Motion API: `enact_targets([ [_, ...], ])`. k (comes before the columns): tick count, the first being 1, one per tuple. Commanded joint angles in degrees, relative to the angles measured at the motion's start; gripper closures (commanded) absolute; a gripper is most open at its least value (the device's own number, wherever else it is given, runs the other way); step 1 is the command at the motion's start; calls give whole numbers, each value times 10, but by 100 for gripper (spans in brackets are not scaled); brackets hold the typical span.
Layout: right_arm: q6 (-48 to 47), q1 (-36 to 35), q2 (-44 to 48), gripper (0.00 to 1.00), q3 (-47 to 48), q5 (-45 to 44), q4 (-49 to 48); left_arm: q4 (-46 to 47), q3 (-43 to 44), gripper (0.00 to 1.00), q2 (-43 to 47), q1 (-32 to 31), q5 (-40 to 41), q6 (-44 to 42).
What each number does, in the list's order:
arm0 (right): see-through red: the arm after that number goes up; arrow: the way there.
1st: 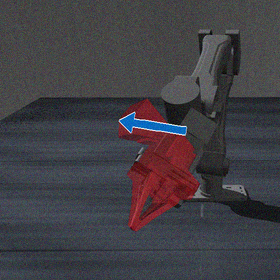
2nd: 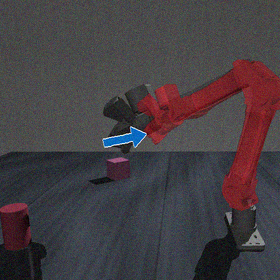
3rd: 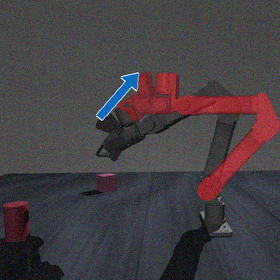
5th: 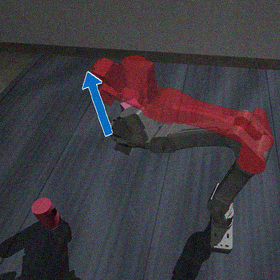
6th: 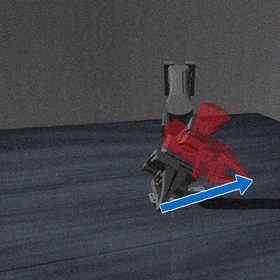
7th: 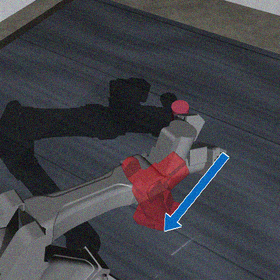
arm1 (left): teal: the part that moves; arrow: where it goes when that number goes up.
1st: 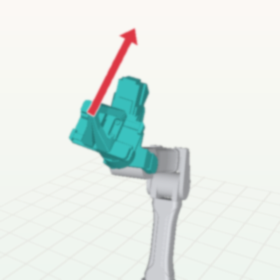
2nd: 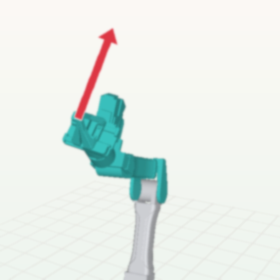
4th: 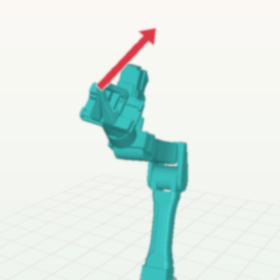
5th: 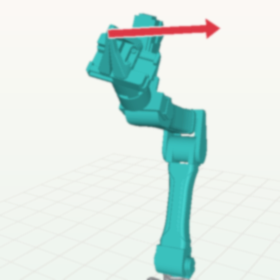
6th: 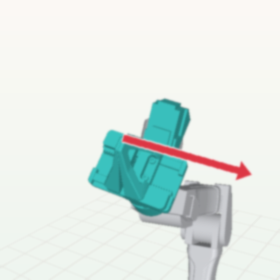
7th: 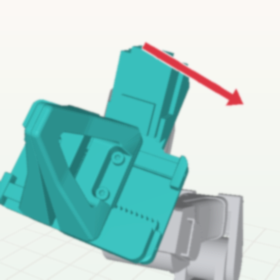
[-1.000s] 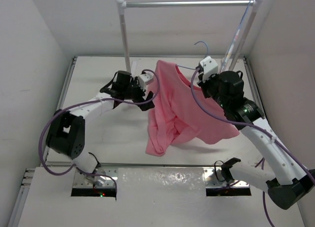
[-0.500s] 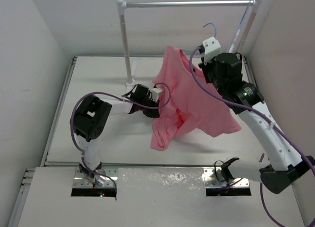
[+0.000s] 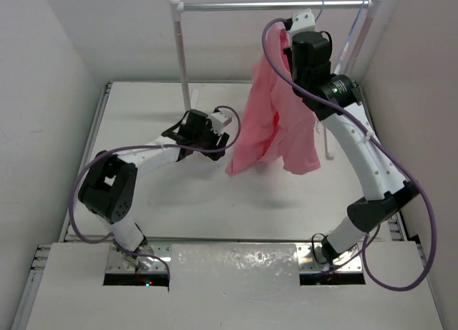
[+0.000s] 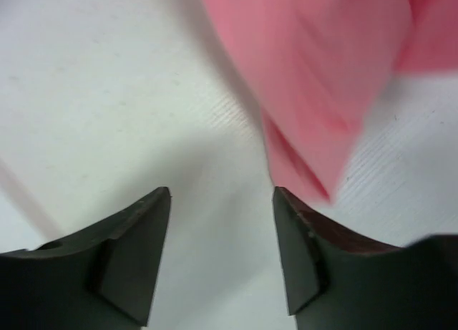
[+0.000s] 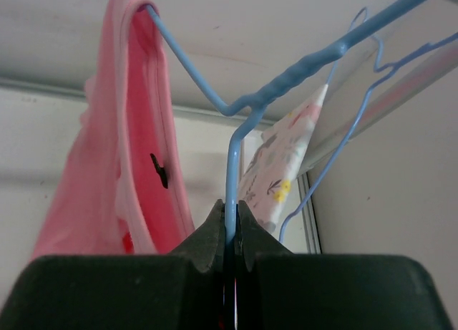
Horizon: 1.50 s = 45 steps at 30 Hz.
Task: Place the t-shirt on the hanger
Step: Place the hanger at the clothesline.
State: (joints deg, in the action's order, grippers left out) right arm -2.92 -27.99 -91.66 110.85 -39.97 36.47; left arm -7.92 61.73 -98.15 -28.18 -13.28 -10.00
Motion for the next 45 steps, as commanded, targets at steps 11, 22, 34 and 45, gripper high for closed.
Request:
enact_targets([
  [11, -23, 28, -124, 100, 167, -101, -68, -32, -2, 38, 130, 8, 71, -71],
  [22, -51, 55, -193, 100, 176, -69, -64, -35, -5, 38, 129, 7, 70, -78],
  [34, -12, 49, -47, 56, -19, -38, -82, -37, -7, 37, 144, 7, 84, -83],
  [45, -33, -58, 110, 1, -122, 50, -51, -29, -36, 36, 215, 23, 147, -93],
])
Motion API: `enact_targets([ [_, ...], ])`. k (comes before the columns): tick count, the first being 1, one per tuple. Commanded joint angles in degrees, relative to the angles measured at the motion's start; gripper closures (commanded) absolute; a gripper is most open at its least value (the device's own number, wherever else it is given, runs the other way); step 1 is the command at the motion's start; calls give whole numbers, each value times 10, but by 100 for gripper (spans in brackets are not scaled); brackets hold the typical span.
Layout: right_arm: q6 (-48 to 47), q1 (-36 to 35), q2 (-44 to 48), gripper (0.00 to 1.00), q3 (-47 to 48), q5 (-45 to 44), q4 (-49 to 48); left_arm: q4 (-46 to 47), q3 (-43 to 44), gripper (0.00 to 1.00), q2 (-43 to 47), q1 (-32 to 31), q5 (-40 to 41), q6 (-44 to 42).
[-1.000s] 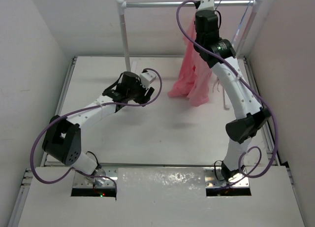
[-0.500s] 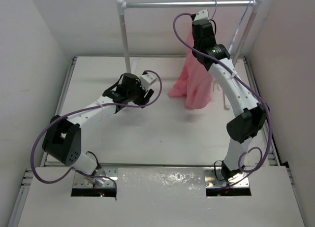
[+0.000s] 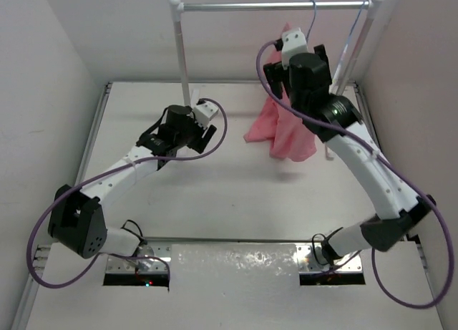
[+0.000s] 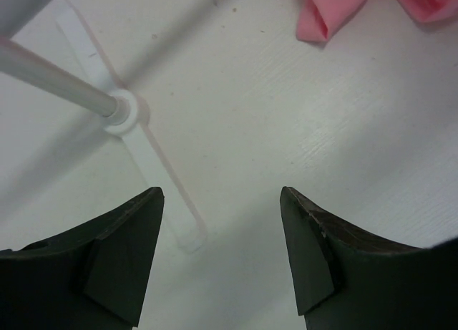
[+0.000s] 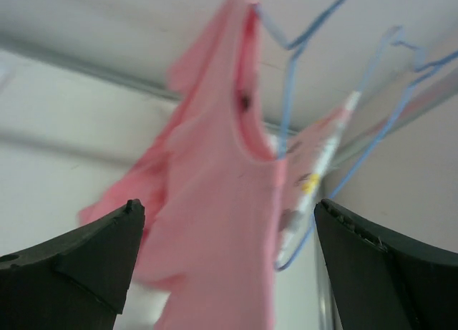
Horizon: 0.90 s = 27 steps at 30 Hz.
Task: Place the t-shirt on the hanger
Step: Place the hanger at the clothesline, then reset both arms
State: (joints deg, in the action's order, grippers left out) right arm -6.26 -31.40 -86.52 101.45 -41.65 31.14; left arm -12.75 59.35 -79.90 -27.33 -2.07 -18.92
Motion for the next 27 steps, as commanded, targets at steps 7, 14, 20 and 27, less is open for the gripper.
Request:
enact_targets([
  [7, 30, -31, 269, 1, -485, 498, -297, 54, -49, 34, 77, 173, 74, 93],
  [14, 79, -31, 294, 1, -723, 577, -452, 56, -49, 32, 78, 294, 106, 126],
  [20, 129, -30, 253, 1, -789, 333, -441, 107, -95, 33, 77, 297, 118, 153],
  [27, 171, 7, 265, 1, -907, 176, -516, 147, -133, 34, 54, 301, 82, 165],
])
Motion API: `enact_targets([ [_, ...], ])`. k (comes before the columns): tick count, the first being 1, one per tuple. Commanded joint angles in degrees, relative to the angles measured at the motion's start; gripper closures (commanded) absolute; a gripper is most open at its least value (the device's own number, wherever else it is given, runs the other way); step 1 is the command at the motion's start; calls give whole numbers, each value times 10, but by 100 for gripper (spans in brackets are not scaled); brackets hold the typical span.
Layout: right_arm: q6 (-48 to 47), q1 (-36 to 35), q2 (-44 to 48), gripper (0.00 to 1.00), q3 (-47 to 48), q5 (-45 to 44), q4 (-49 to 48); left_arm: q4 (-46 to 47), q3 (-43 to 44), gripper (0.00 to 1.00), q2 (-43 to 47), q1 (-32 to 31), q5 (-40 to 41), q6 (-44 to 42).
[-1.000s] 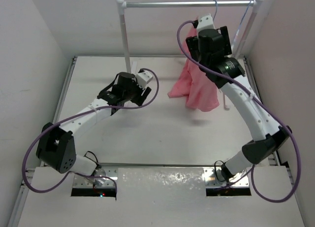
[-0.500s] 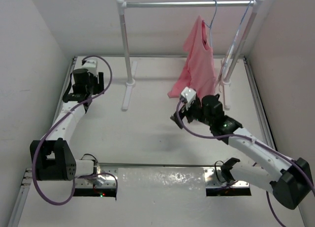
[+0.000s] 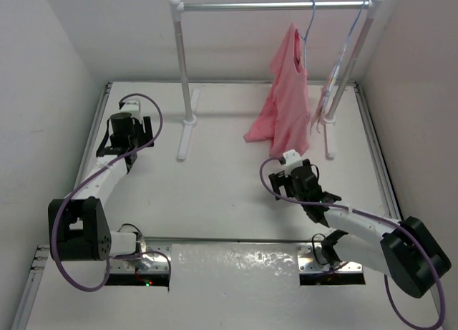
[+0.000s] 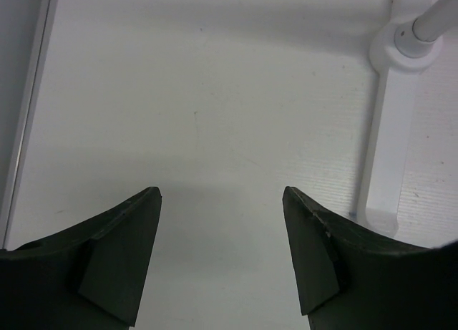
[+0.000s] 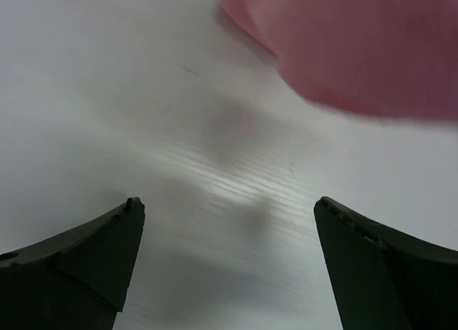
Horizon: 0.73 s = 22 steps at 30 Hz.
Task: Place the t-shirt on the hanger
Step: Reset both arms
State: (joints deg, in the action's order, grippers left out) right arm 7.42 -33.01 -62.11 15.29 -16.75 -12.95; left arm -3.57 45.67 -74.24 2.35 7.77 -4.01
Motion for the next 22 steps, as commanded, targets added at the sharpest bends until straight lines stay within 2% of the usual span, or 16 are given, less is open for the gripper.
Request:
enact_targets([
  [1, 37, 30, 38, 1, -56, -56, -86, 54, 4, 34, -3, 5, -16, 15],
  [6, 29, 42, 88, 1, -83, -53, -100, 52, 5, 34, -2, 6, -15, 14],
  [18, 28, 44, 80, 1, -83, -49, -98, 38, 5, 38, -18, 12, -23, -3],
  [22, 28, 43, 83, 1, -83, -29, -101, 37, -4, 40, -8, 16, -105, -21],
])
